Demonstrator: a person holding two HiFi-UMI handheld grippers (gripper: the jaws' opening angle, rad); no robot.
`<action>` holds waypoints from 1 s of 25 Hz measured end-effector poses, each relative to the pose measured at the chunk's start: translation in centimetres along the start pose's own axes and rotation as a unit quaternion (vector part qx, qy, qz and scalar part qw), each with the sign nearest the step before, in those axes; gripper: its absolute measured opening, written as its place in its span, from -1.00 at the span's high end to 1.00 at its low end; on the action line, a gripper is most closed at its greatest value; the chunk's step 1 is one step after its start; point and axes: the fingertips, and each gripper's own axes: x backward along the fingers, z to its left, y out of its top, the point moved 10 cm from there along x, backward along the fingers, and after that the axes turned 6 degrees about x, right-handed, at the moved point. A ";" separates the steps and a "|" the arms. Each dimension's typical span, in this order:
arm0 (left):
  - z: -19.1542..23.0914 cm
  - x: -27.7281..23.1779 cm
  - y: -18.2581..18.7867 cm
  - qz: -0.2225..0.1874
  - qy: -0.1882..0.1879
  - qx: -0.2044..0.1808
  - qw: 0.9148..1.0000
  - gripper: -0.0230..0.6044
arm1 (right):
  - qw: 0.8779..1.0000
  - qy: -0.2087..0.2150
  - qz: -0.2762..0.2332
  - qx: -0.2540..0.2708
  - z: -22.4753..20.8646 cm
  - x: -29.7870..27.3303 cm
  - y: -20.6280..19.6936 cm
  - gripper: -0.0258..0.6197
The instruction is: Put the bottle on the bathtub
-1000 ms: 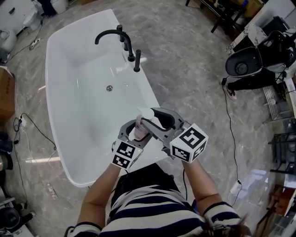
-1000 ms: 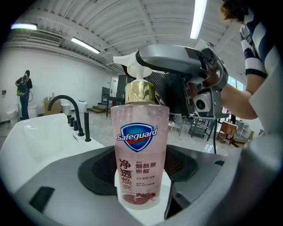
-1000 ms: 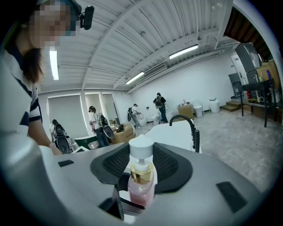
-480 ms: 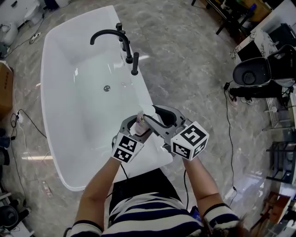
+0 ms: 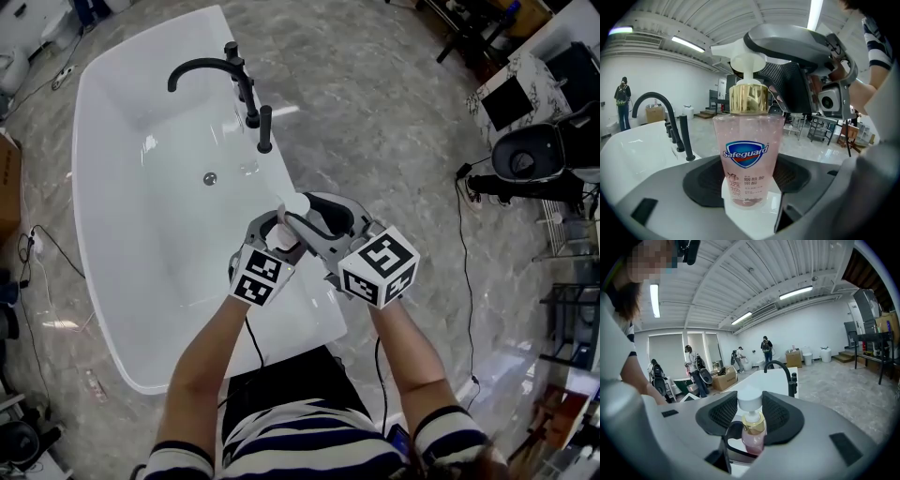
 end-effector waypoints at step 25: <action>5.1 -6.6 1.3 0.018 0.079 -0.085 0.993 -0.06 | 1.000 -0.008 0.002 0.029 -5.5 -3.6 -1.7 0.36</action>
